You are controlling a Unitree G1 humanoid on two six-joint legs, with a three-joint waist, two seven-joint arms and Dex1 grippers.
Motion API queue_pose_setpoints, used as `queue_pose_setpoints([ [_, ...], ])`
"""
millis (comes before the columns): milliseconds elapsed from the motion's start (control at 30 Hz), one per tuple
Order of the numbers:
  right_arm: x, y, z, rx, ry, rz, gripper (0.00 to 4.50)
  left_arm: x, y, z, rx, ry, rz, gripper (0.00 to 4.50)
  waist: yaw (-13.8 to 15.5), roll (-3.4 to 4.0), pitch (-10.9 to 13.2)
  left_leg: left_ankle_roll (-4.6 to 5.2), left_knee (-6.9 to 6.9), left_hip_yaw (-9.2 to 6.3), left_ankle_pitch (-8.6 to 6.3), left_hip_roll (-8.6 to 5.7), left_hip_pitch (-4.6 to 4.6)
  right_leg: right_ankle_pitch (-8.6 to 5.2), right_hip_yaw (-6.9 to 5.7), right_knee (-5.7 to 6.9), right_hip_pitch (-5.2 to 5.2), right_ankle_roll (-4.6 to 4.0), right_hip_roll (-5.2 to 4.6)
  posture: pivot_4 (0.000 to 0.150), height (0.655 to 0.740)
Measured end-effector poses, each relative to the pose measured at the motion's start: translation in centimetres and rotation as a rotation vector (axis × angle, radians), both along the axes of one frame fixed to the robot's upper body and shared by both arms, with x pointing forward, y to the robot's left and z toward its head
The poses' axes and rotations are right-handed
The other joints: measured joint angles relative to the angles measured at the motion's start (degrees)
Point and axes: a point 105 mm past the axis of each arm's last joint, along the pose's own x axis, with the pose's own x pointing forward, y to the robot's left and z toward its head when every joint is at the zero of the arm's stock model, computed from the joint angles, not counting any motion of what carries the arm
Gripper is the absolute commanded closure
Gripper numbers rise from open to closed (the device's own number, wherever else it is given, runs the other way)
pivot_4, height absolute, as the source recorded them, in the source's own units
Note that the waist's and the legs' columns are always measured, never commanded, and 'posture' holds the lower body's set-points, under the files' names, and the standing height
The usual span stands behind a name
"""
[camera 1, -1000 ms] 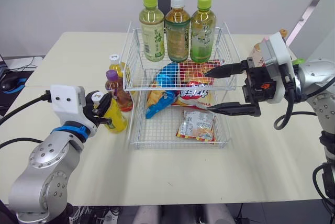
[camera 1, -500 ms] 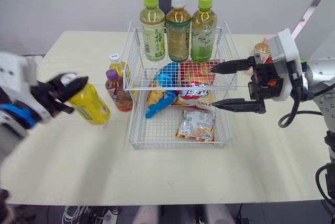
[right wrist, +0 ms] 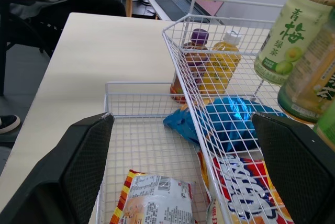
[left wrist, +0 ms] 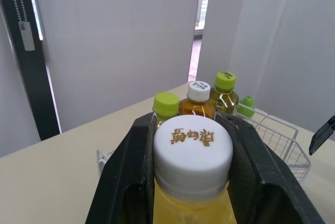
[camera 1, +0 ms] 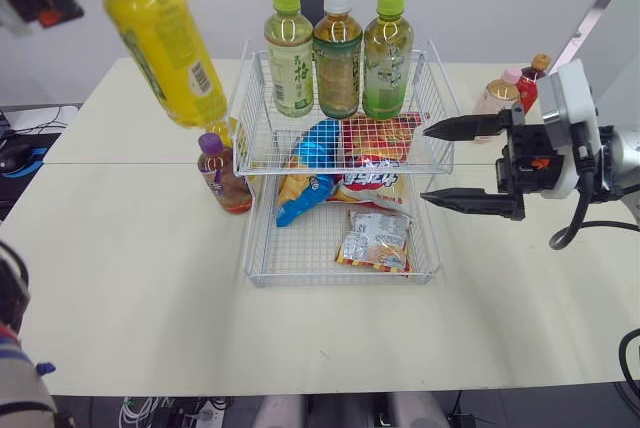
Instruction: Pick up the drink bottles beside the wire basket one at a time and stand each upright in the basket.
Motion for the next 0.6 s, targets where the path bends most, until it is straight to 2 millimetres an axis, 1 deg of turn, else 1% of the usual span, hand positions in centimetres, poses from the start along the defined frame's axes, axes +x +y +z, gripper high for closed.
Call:
queue_pose_setpoints([
  [67,-0.3,0.0,0.4,0.021,-0.011,-0.004,0.00,-0.3,-2.4,1.1,0.028,-0.009,-0.118,3.14,0.2,-0.02,0.0,0.00,0.04,0.01,0.00,-0.04,-0.08,-0.01,-0.01,-0.05,0.01,0.02,-0.02,0.150,0.7400],
  [133,-0.5,-0.3,0.6,0.040,-0.017,-0.022,0.00,-0.5,-4.7,1.3,0.101,-0.005,-0.218,3.14,0.1,-0.02,0.0,0.00,0.04,0.07,0.00,-0.06,-0.08,-0.02,0.02,-0.06,0.01,0.04,-0.05,0.150,0.7400],
  [167,-0.5,-0.3,0.5,0.044,-0.013,-0.029,0.00,-0.5,-5.3,1.2,0.126,-0.003,-0.245,3.14,0.0,0.00,0.0,0.00,0.03,0.11,0.00,-0.06,-0.07,-0.02,0.07,-0.04,0.00,0.04,-0.05,0.150,0.7400],
  [200,-0.5,-0.4,0.5,0.051,-0.007,-0.037,0.00,-0.2,-6.0,0.9,0.154,0.010,-0.277,3.14,-0.1,0.03,0.0,0.01,0.03,0.12,0.00,-0.04,-0.07,-0.02,0.08,0.01,-0.05,0.03,-0.04,0.150,0.7400],
  [300,-0.7,-0.5,0.5,0.060,-0.007,-0.050,0.00,0.6,-7.2,0.1,0.210,0.034,-0.314,3.14,-0.6,0.08,0.1,0.01,0.02,0.23,0.00,0.08,-0.07,-0.02,0.17,0.13,-0.21,0.03,0.00,0.150,0.7400],
  [400,-0.6,-0.7,0.7,0.066,-0.013,-0.080,0.00,1.7,-9.6,-0.9,0.261,0.018,-0.377,3.14,-0.7,0.09,0.1,0.01,0.03,0.25,0.00,0.09,-0.09,-0.02,0.18,0.13,-0.22,0.02,0.01,0.150,0.7400],
  [533,-0.3,-0.8,0.9,0.074,-0.022,-0.113,0.00,3.3,-13.3,-1.8,0.274,-0.030,-0.427,3.14,-0.3,0.09,0.1,0.02,0.07,0.29,0.00,0.01,-0.16,-0.01,0.22,0.09,-0.25,0.02,-0.06,0.150,0.7400],
  [600,-0.2,-1.0,0.9,0.075,-0.025,-0.135,0.00,3.9,-14.5,-2.3,0.277,-0.043,-0.429,3.14,-0.3,0.09,0.1,0.02,0.05,0.39,0.00,0.02,-0.17,-0.01,0.34,0.09,-0.31,0.02,-0.07,0.150,0.7400],
])
